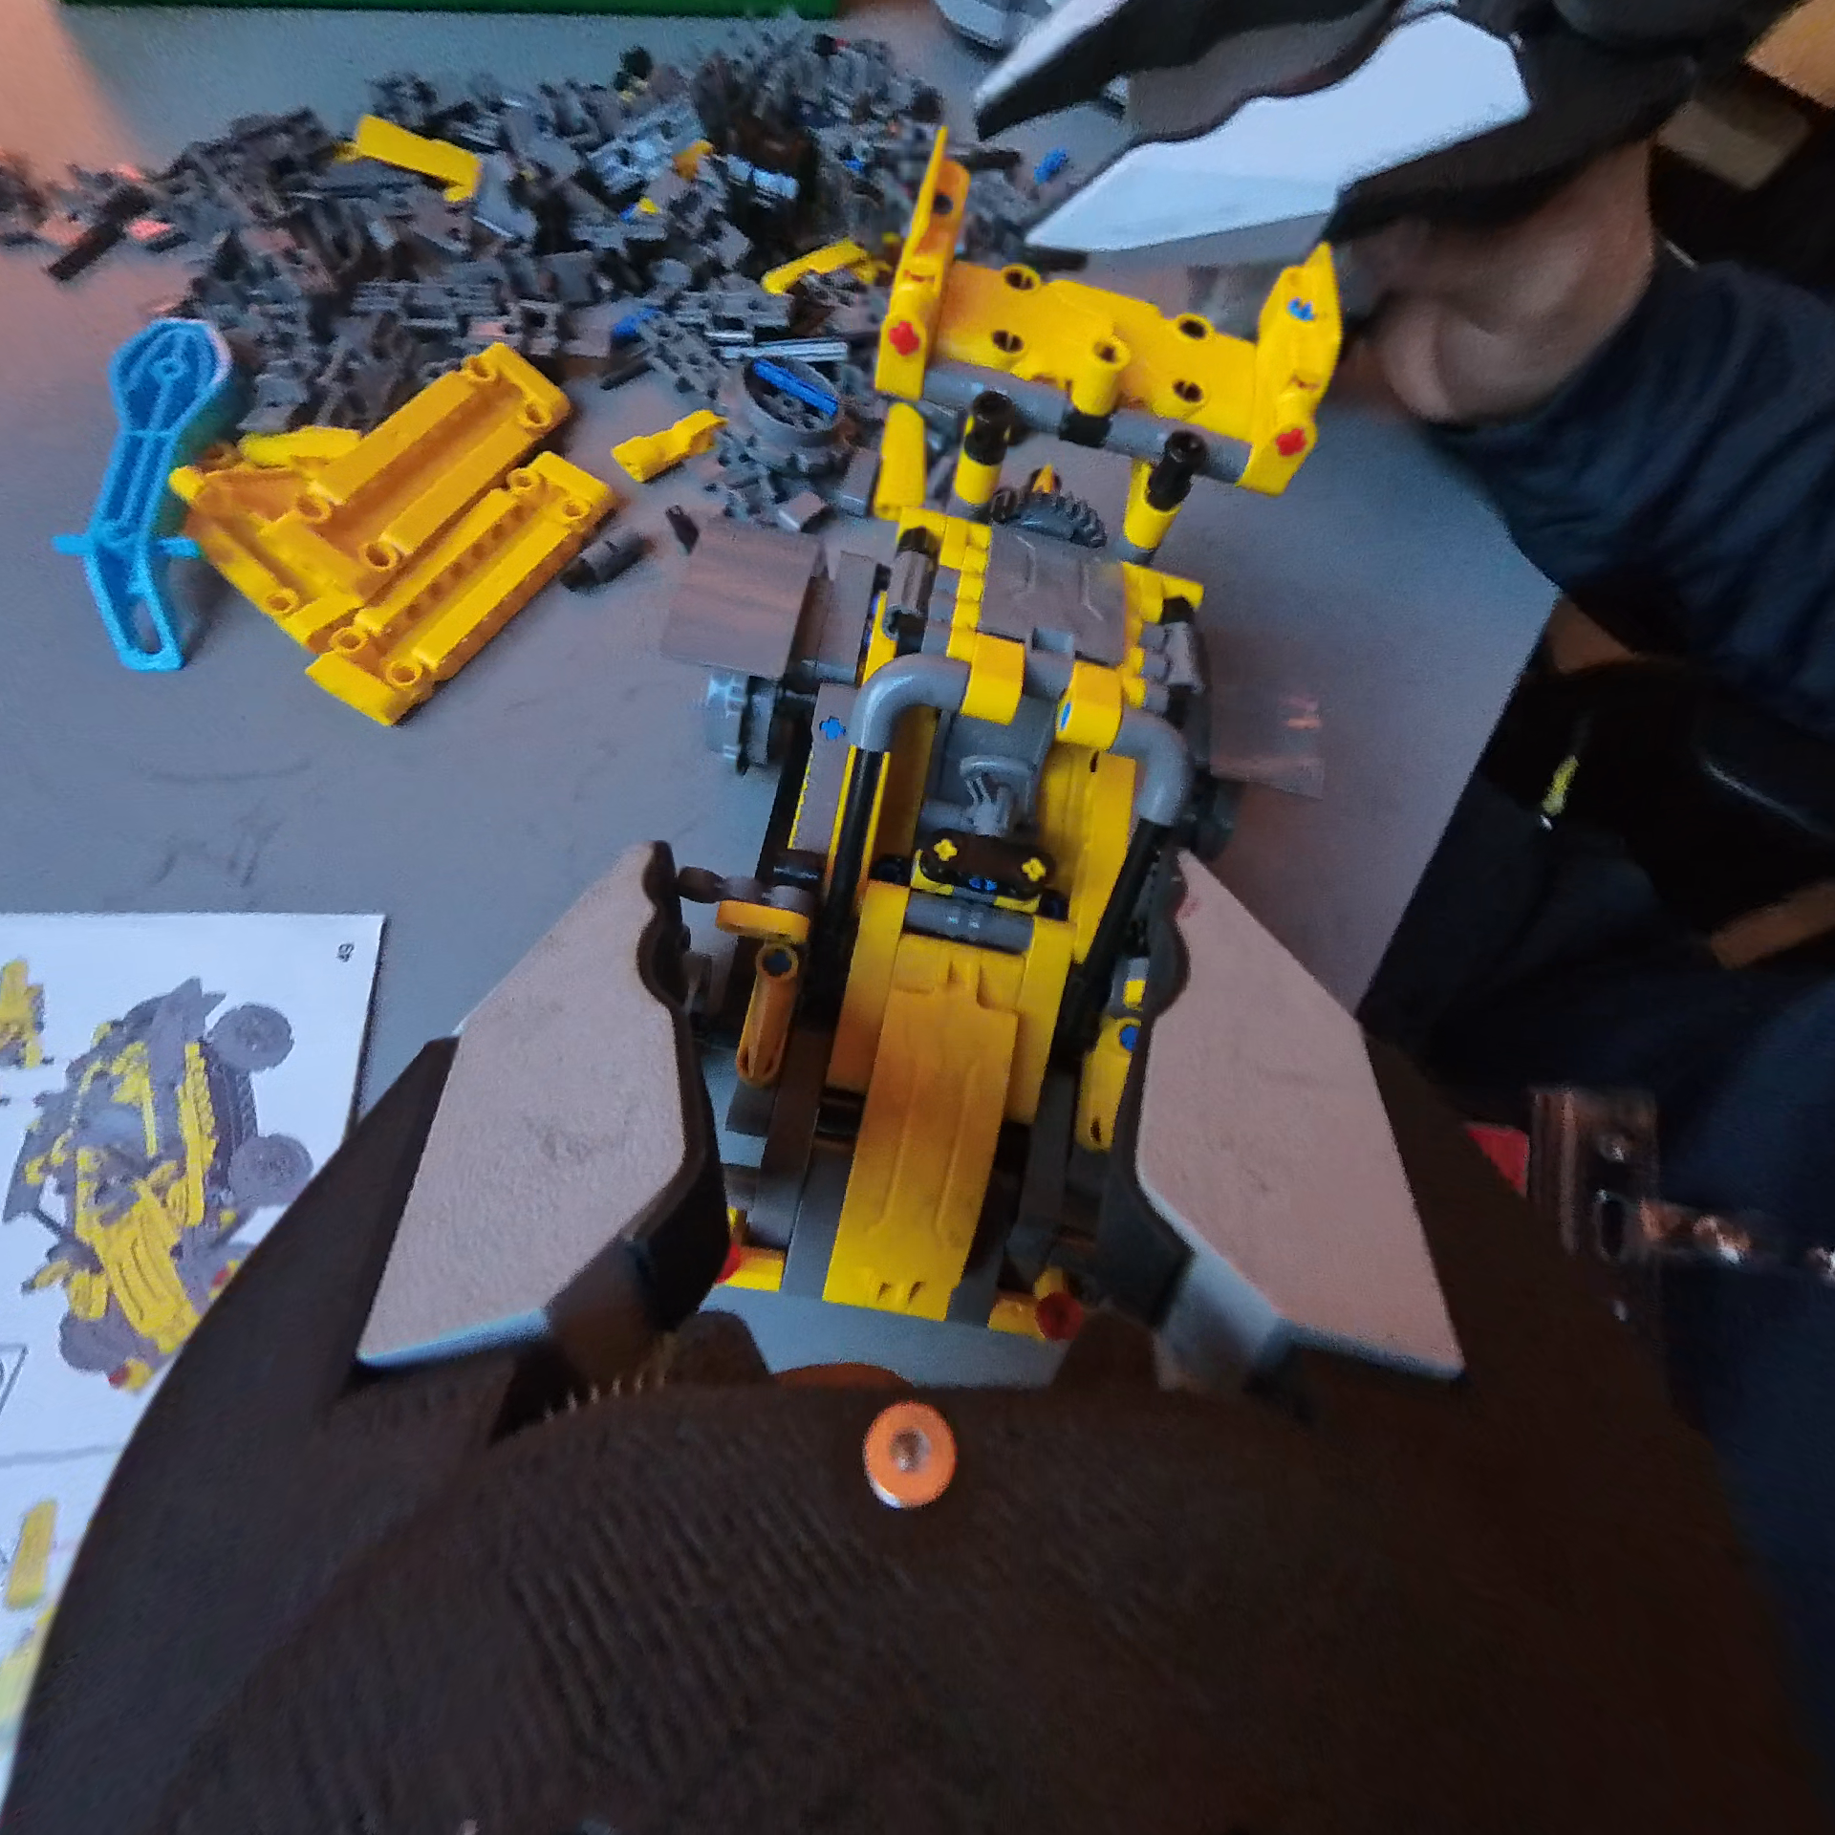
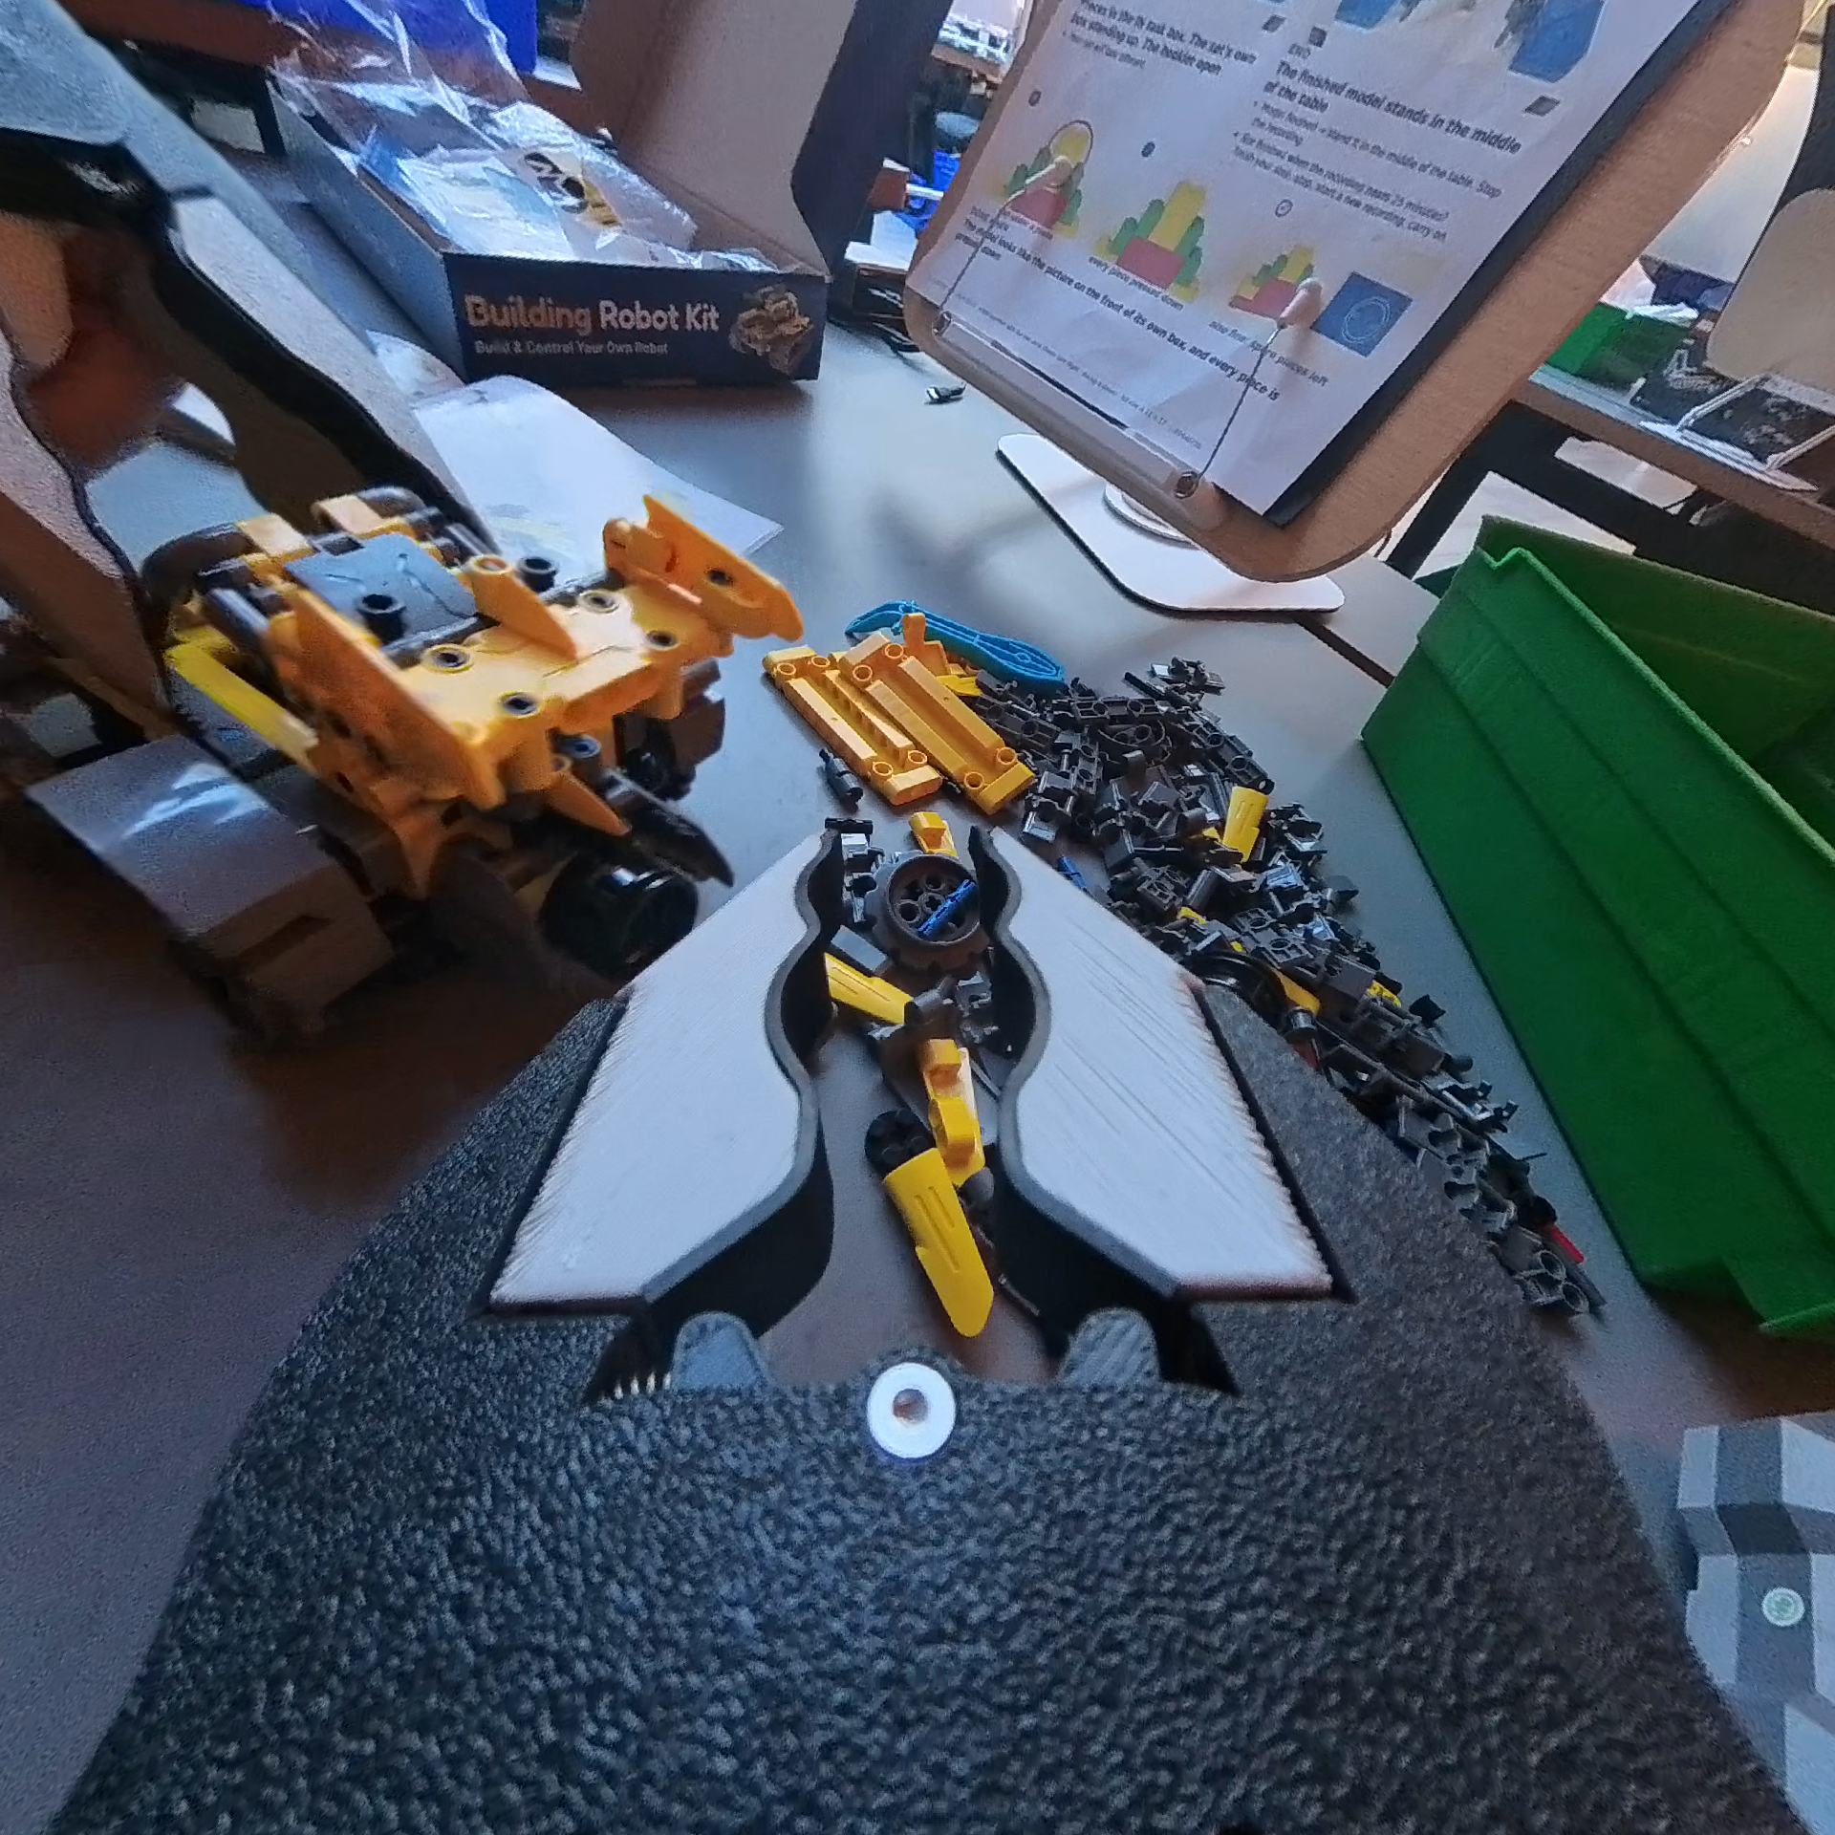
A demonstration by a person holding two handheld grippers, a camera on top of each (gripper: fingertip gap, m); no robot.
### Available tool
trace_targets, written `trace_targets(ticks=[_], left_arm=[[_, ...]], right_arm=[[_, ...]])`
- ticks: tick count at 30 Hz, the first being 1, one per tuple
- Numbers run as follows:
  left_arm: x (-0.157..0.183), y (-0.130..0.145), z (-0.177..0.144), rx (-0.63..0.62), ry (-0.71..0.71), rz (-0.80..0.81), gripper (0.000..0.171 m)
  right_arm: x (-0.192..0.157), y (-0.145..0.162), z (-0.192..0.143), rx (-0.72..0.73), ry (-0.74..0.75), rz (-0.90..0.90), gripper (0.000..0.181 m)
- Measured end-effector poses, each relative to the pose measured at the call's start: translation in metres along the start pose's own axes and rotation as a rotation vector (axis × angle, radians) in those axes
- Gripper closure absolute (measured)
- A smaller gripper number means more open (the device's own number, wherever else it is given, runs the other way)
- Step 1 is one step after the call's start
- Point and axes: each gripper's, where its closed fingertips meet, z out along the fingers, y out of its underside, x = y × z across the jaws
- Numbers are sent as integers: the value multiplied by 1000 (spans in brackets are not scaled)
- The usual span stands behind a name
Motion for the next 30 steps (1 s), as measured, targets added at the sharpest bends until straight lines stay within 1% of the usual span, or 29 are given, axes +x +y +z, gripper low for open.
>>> trace_targets(ticks=[4, 9, 11, 14, 18, 22, 27, 30], left_arm=[[5, 7, -6, -50, 140, 89, 80], [14, 19, -13, -91, 299, 102, 80], [17, 20, -14, -76, 332, 107, 80], [17, 19, -15, -39, 319, 107, 81], [19, 21, -17, -23, 290, 97, 77], [21, 22, -18, -20, 269, 87, 77], [23, 19, -12, -24, 192, 15, 81], [24, 14, -6, 18, 119, -25, 81]], right_arm=[[0, -1, -1, 4, -3, 0, 155], [-2, 1, 0, -5, -5, -8, 155], [-3, 1, 0, -7, -6, -10, 155], [-3, 1, 0, -9, -7, -12, 155], [-3, 1, 1, -9, -7, -14, 155], [-3, 2, 1, -11, -6, -20, 155], [-2, 2, 2, -13, -4, -14, 156], [-1, 2, 1, -13, -1, -10, 156]])
